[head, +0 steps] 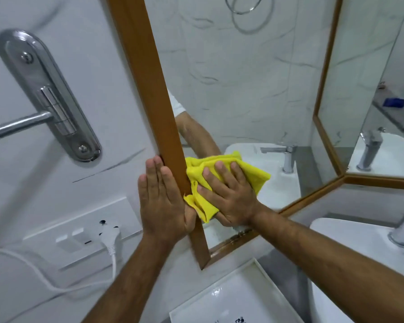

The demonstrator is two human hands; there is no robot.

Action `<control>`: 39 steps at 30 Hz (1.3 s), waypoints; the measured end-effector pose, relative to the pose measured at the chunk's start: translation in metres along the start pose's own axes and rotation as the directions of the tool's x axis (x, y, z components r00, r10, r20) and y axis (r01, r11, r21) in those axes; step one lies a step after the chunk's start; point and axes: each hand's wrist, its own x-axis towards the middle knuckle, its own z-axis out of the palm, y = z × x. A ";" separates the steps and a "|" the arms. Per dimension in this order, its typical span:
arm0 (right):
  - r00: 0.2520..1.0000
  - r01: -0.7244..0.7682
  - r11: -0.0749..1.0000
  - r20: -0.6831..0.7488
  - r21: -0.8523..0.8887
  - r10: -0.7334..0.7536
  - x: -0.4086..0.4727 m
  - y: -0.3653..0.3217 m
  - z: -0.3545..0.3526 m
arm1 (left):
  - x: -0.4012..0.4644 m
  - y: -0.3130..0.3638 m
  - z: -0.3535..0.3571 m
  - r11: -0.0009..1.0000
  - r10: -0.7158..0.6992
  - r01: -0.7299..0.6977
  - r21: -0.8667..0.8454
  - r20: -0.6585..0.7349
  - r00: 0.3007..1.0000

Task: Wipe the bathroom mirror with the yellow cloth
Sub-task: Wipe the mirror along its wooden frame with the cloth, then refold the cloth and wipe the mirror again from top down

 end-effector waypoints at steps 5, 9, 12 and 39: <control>0.905 0.333 0.943 0.283 -0.010 -0.317 -0.115 -0.013 0.022 | -0.039 0.004 0.018 0.999 0.015 -0.017 0.039 0.038 0.999; 0.864 0.409 0.912 0.314 0.021 -0.394 -0.127 -0.008 0.021 | -0.056 0.006 0.022 0.998 0.038 -0.041 0.039 0.079 0.996; 0.958 0.181 0.982 0.217 0.046 -0.187 -0.100 -0.010 0.020 | -0.064 0.006 0.026 0.999 0.027 -0.029 0.024 0.073 0.997; 0.367 -0.913 -0.052 0.872 0.404 0.325 0.034 0.016 -0.144 | -0.006 -0.001 -0.072 0.935 0.232 -0.170 -0.310 0.172 0.957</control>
